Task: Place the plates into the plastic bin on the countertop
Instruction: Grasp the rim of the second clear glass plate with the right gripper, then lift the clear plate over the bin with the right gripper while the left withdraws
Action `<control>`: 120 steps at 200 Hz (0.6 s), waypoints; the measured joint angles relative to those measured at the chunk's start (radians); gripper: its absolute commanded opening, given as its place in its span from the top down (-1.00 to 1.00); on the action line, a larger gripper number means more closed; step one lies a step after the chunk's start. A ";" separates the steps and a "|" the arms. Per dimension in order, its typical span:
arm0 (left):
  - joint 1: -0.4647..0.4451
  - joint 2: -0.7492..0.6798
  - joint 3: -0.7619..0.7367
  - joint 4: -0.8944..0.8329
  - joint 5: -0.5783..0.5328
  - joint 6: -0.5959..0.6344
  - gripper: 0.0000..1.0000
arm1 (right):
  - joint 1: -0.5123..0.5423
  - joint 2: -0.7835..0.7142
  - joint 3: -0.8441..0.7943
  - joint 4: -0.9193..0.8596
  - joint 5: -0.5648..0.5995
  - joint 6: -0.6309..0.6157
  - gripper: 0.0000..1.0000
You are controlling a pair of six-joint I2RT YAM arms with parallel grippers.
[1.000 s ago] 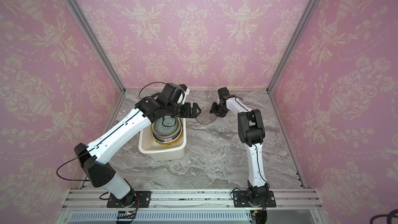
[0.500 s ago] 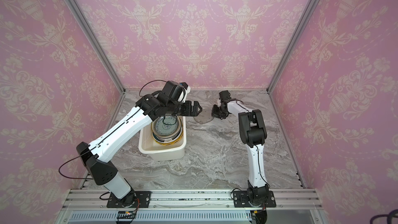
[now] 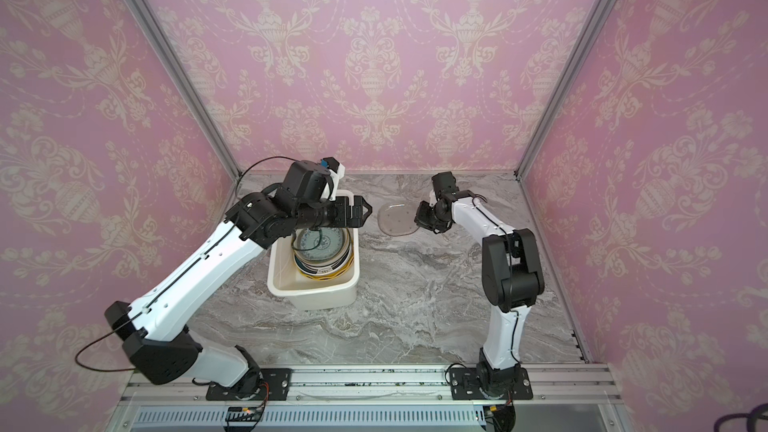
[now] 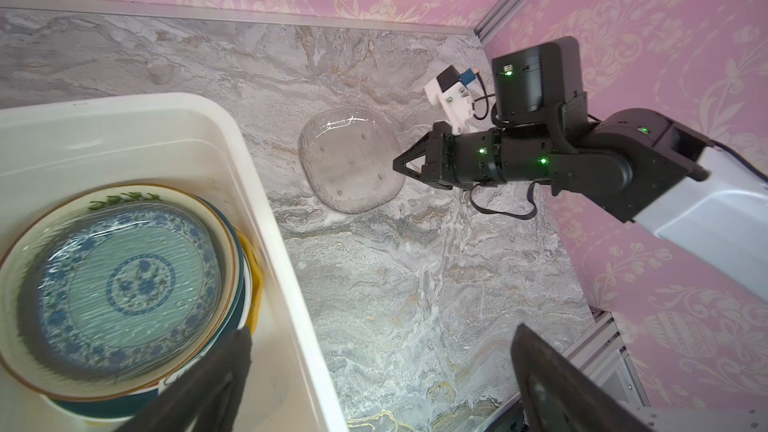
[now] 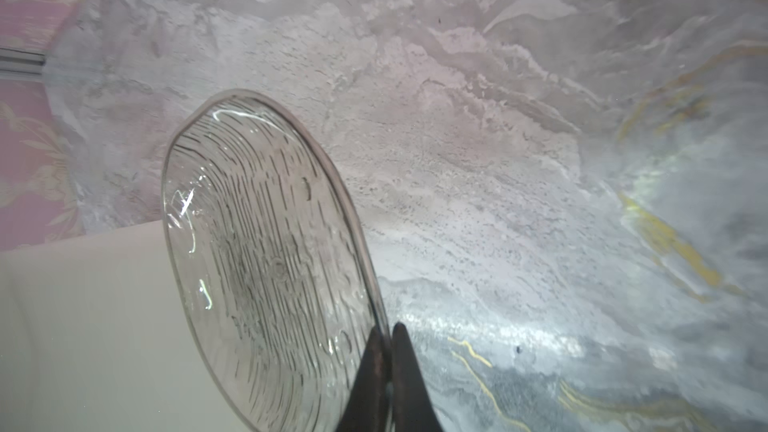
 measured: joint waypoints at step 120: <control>0.008 -0.619 -0.463 -0.014 -0.332 0.035 -0.99 | 0.383 -0.363 0.109 -0.209 0.166 0.288 1.00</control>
